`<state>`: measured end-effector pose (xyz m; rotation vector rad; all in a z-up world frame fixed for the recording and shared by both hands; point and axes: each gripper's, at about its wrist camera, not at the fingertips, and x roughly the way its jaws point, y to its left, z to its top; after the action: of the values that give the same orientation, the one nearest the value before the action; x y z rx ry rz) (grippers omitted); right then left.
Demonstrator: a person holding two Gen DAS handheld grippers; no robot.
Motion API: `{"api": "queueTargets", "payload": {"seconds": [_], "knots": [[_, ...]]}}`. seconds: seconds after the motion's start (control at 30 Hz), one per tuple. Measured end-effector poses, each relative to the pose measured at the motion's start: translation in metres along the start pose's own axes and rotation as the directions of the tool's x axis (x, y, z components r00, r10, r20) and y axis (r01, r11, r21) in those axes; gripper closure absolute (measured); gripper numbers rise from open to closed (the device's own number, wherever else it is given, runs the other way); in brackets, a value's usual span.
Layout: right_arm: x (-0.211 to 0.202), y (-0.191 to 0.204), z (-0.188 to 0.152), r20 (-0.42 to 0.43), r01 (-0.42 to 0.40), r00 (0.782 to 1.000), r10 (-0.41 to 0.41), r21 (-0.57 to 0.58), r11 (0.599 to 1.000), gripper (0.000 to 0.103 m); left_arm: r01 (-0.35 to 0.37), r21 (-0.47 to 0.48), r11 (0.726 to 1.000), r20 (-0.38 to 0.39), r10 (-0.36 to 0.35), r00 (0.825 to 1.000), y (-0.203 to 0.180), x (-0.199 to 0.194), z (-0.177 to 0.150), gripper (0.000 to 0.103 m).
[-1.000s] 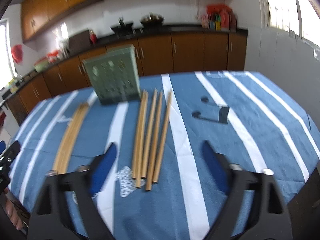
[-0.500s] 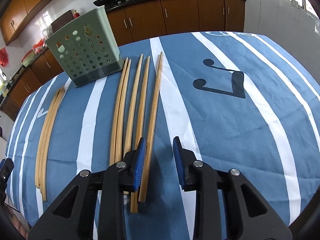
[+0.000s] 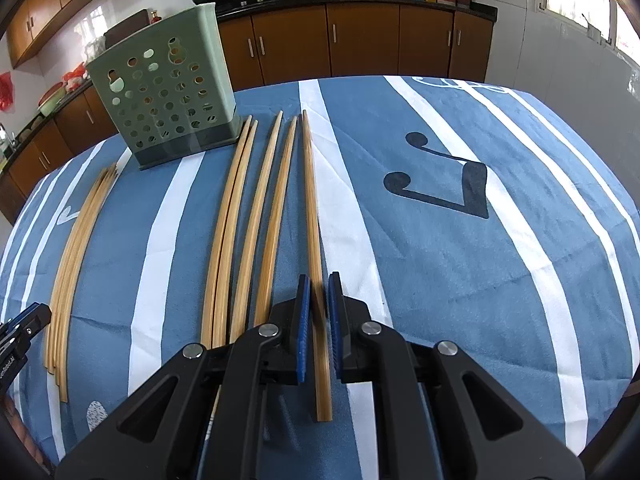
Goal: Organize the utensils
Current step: 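Lower the left tool onto a wooden chopstick and close it while the right tool grasps another chopstick, then lift the held chopsticks off the cloth with both tools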
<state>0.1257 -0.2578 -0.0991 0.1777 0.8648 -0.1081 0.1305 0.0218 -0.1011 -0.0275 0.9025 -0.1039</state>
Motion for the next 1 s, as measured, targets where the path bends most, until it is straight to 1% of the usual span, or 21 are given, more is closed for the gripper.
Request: {"api": "queueTargets", "payload": {"seconds": [0.2, 0.27, 0.33, 0.43, 0.53, 0.63, 0.73, 0.83, 1.0], "knots": [[0.002, 0.003, 0.002, -0.009, -0.01, 1.0, 0.01, -0.01, 1.0, 0.092, -0.023, 0.029, 0.999, -0.012, 0.023, 1.0, -0.002, 0.007, 0.005, 0.079], [0.003, 0.006, 0.003, -0.01, -0.007, 1.0, 0.007, -0.023, 1.0, 0.092, -0.041, 0.046, 0.998, -0.011, 0.041, 0.999, -0.004, 0.011, 0.01, 0.086], [0.006, 0.008, 0.006, -0.012, -0.005, 1.0, 0.004, -0.039, 0.999, 0.092, -0.055, 0.058, 0.997, -0.008, 0.055, 0.998, -0.004, 0.016, 0.016, 0.095], [0.012, 0.006, 0.014, -0.012, -0.011, 1.0, 0.01, -0.037, 0.999, 0.095, -0.067, 0.041, 0.997, -0.01, 0.068, 0.998, 0.004, 0.027, 0.032, 0.095], [0.02, -0.002, 0.026, -0.006, 0.001, 1.0, -0.001, -0.021, 1.0, 0.095, -0.085, 0.019, 0.996, -0.006, 0.085, 0.996, 0.013, 0.036, 0.045, 0.095], [0.026, -0.008, 0.034, 0.003, 0.003, 1.0, -0.003, -0.006, 1.0, 0.095, -0.068, 0.014, 0.998, 0.001, 0.068, 0.998, 0.02, 0.04, 0.05, 0.095], [0.027, -0.01, 0.037, 0.007, -0.005, 1.0, 0.005, -0.008, 1.0, 0.095, -0.044, 0.012, 0.999, 0.001, 0.044, 0.999, 0.023, 0.038, 0.048, 0.095], [0.024, -0.01, 0.033, 0.002, -0.023, 1.0, 0.023, -0.007, 1.0, 0.095, -0.019, 0.003, 1.0, 0.006, 0.019, 1.0, 0.025, 0.032, 0.041, 0.095], [0.016, -0.007, 0.024, -0.006, -0.033, 0.999, 0.033, -0.021, 0.999, 0.095, -0.015, 0.015, 1.0, 0.009, 0.015, 1.0, 0.023, 0.025, 0.032, 0.095]]}}
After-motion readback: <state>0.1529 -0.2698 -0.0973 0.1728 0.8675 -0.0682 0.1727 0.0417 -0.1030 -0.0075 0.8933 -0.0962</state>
